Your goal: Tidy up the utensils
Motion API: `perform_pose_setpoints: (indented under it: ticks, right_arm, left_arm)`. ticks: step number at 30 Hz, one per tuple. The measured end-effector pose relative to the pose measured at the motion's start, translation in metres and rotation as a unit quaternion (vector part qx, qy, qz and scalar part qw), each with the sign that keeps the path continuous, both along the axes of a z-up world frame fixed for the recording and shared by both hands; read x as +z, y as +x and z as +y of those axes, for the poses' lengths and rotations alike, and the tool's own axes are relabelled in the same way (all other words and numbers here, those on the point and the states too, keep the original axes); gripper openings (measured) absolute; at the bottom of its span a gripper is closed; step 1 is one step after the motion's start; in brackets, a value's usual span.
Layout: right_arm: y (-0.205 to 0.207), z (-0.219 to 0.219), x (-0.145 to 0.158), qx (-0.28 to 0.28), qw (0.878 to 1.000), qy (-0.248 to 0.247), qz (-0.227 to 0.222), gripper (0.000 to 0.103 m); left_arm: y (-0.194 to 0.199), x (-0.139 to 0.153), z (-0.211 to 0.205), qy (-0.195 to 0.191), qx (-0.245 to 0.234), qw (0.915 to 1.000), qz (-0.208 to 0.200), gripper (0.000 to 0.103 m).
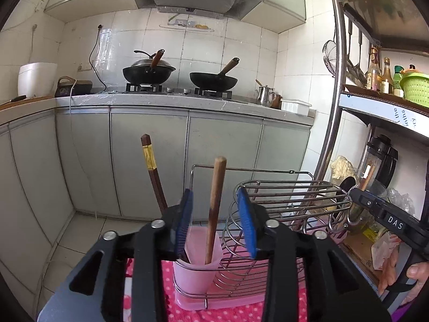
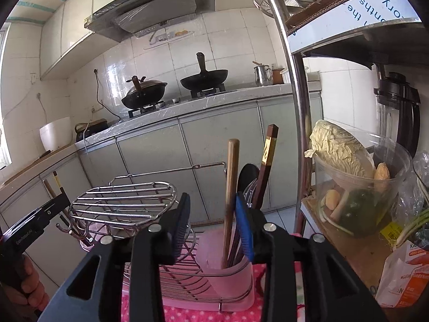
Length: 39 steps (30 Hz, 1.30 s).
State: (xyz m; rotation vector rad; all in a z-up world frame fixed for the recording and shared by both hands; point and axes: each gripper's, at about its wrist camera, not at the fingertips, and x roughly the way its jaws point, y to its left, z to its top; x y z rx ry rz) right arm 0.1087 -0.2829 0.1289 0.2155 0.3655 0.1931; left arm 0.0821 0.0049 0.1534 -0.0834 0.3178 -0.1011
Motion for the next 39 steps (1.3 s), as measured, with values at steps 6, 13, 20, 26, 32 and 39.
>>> perform_pose_setpoints:
  ticks: [6,13,20,26,32,39]
  right_arm:
    - [-0.014,-0.002,0.007,-0.005,1.0,-0.002,0.002,0.04]
    - [-0.038,-0.008,0.012,-0.023,1.0,0.005,-0.004,0.042]
    - [-0.063,-0.012,0.012,-0.029,0.999,0.017,0.003,0.043]
    - [-0.082,0.001,-0.001,-0.005,0.999,0.019,0.03,0.043]
    - [-0.098,0.021,-0.02,0.009,0.998,0.008,0.054,0.043]
    - [-0.112,0.033,-0.034,0.004,0.998,-0.006,0.069,0.061]
  left_arm:
    - [-0.015,0.008,-0.002,0.002,-0.001,0.9999,-0.012,0.046]
    - [-0.033,0.013,0.001,-0.004,0.0,0.9999,-0.016,0.05]
    - [-0.059,0.012,0.005,-0.012,0.0,0.9998,-0.013,0.054]
    - [-0.07,0.0,0.0,-0.025,-0.012,0.9994,0.022,0.054]
    - [-0.077,-0.017,-0.005,-0.043,-0.014,0.9969,0.065,0.054]
    - [-0.083,-0.037,-0.009,-0.037,0.002,0.9942,0.101,0.054]
